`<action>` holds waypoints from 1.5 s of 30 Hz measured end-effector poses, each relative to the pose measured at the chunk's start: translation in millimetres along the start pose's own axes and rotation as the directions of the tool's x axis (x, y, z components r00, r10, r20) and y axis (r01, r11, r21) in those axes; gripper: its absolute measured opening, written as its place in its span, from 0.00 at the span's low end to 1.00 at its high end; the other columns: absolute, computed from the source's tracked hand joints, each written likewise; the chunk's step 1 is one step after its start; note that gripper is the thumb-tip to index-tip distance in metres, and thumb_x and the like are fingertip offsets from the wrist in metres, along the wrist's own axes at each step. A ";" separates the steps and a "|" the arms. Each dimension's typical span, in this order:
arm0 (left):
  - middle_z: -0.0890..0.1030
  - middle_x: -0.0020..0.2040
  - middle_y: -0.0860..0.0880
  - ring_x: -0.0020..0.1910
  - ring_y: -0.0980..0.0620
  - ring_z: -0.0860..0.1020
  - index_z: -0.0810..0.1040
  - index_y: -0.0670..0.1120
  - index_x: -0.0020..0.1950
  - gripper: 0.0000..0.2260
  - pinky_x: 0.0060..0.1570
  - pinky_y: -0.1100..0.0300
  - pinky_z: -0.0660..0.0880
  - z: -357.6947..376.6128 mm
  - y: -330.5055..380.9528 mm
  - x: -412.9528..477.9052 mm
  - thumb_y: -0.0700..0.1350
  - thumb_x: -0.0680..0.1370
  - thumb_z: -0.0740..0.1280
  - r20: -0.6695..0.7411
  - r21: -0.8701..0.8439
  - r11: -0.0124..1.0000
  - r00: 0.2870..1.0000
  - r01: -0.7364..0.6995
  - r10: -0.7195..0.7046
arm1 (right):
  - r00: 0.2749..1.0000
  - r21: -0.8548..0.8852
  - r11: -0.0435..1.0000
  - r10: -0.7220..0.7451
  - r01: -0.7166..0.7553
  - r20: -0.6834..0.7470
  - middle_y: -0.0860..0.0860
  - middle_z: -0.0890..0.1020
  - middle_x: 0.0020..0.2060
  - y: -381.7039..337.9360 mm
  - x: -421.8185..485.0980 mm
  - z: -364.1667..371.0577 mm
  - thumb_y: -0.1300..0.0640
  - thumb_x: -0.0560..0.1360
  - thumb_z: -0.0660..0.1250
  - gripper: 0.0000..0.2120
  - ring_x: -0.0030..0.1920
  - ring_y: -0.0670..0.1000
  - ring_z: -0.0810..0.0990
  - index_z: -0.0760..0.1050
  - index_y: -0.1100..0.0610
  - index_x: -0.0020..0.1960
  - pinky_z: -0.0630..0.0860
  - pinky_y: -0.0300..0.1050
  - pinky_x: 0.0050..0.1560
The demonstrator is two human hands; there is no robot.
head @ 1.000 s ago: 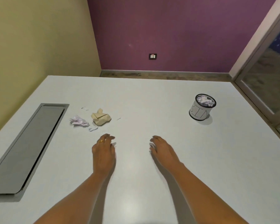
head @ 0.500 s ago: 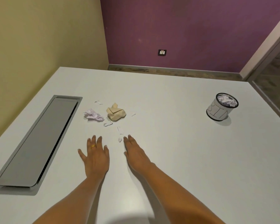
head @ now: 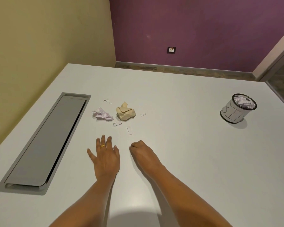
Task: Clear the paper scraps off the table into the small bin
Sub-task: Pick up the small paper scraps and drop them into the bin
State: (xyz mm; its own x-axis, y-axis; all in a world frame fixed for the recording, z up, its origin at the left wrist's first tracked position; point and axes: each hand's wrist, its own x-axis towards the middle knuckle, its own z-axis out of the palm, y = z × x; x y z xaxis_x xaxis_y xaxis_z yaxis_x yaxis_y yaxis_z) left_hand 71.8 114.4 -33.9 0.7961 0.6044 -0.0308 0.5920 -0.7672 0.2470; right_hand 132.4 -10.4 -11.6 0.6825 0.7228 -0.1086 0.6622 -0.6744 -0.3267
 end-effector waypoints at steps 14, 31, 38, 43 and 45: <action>0.64 0.73 0.45 0.75 0.46 0.58 0.65 0.45 0.70 0.18 0.69 0.35 0.53 -0.1 2.6 -1.7 0.45 0.80 0.55 -0.025 -0.001 1.000 0.999 -0.023 0.023 | 0.977 0.082 0.981 0.183 -0.174 -0.113 0.60 0.78 0.45 68.9 -45.5 -33.5 0.74 0.70 0.56 0.10 0.47 0.56 0.75 0.75 0.68 0.43 0.73 0.50 0.48; 0.55 0.77 0.50 0.77 0.51 0.50 0.56 0.48 0.74 0.22 0.73 0.40 0.45 43.5 147.7 -16.3 0.52 0.81 0.50 0.100 -0.049 0.904 0.898 -0.425 0.428 | 0.765 0.128 0.905 0.414 -0.406 -0.493 0.62 0.82 0.47 235.5 -77.5 -152.5 0.73 0.71 0.63 0.09 0.48 0.60 0.80 0.80 0.69 0.47 0.70 0.41 0.46; 0.58 0.77 0.50 0.77 0.51 0.52 0.58 0.49 0.73 0.22 0.73 0.41 0.46 45.0 148.2 -14.1 0.53 0.81 0.51 0.078 -0.085 0.905 0.902 -0.418 0.424 | 0.398 0.486 0.718 0.687 -0.498 -0.607 0.60 0.83 0.51 284.6 -54.8 -209.3 0.69 0.73 0.62 0.10 0.52 0.58 0.80 0.81 0.65 0.49 0.73 0.40 0.50; 0.59 0.76 0.50 0.76 0.51 0.53 0.60 0.48 0.73 0.22 0.73 0.41 0.47 44.8 148.0 -13.7 0.52 0.80 0.52 0.069 -0.092 0.906 0.905 -0.414 0.421 | 0.391 0.530 0.602 0.795 -0.597 -0.463 0.61 0.80 0.57 306.5 -41.7 -218.2 0.73 0.75 0.58 0.15 0.58 0.59 0.78 0.80 0.65 0.55 0.73 0.42 0.53; 0.59 0.76 0.50 0.76 0.51 0.53 0.60 0.48 0.73 0.22 0.73 0.41 0.47 44.5 148.5 -14.2 0.52 0.80 0.53 0.071 -0.095 0.907 0.906 -0.411 0.418 | 0.416 0.508 0.587 0.808 -0.630 -0.418 0.62 0.79 0.59 310.3 -40.4 -219.3 0.73 0.75 0.58 0.16 0.59 0.61 0.77 0.79 0.64 0.57 0.74 0.45 0.55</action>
State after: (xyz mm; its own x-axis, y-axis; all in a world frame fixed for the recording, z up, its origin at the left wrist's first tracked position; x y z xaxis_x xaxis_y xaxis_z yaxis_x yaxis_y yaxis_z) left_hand 154.0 -17.7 -40.0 0.9774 0.2113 0.0065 0.1975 -0.9235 0.3289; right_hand 378.2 -282.0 97.2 0.9479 -0.3073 0.0837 -0.1981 -0.7745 -0.6007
